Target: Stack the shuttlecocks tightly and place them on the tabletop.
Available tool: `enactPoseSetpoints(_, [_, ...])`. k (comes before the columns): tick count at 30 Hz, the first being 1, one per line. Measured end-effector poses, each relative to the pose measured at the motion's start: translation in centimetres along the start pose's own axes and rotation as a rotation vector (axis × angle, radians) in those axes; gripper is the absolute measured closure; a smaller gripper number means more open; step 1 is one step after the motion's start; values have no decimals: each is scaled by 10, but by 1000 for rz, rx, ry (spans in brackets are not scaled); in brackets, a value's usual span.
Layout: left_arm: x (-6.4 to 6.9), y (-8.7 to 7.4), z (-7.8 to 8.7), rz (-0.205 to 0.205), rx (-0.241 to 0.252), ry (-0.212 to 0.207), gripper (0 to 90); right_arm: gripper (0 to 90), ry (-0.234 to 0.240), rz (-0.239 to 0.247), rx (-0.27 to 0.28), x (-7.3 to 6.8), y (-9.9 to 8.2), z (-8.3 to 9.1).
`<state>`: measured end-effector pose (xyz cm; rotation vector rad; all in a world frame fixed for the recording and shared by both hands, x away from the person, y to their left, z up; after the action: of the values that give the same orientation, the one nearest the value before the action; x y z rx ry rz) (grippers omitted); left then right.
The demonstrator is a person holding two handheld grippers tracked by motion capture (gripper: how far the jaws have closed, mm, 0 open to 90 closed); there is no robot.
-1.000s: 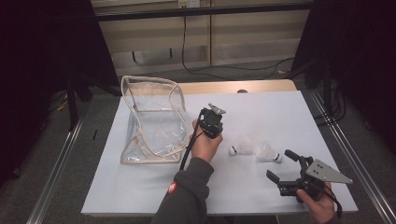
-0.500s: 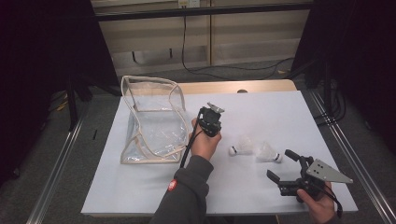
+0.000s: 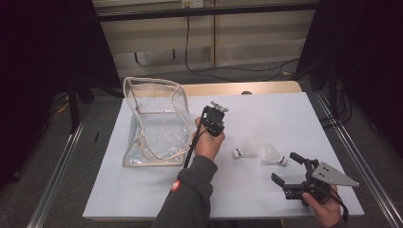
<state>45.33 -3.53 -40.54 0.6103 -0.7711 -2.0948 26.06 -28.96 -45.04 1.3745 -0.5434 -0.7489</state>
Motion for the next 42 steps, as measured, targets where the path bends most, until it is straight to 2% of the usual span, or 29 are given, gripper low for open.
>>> enactPoseSetpoints(5, [-2, -1, -3, 3, -8, 26, 893, 6, 2, -10, 1, 0, 0, 0])
enactPoseSetpoints(7, [-3, -2, -4, -14, -20, 47, 893, 7, 2, -7, 1, 0, 0, 0])
enactPoseSetpoints(11, [-2, -3, -6, -20, -25, 47, 890, 6, 1, -7, 0, 0, 0, 0])
enactPoseSetpoints(15, [-1, -4, -8, -4, -23, 34, 883, 6, 2, -5, 2, 0, 0, 0])
enactPoseSetpoints(23, [2, -5, -11, -4, -19, 17, 853, 6, 3, -1, 0, 0, 0, 0])
enactPoseSetpoints(32, [14, -2, -13, 4, -9, -43, 785, 6, 4, 1, 0, 0, 0, -1])
enactPoseSetpoints(42, [21, -1, -14, 20, -10, -82, 739, 6, 6, -2, -1, 0, 0, -1])
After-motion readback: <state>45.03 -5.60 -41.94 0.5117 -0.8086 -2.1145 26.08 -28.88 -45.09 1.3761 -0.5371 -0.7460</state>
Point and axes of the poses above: each handheld gripper's, and its own axes: z roughly backward along the jaws, y roughly out of its top, x roughly to its right, the point moved 2 cm from there along -z, roughly forward along the jaws, and after that the axes turned 5 degrees about y, right-handed, at the moved point
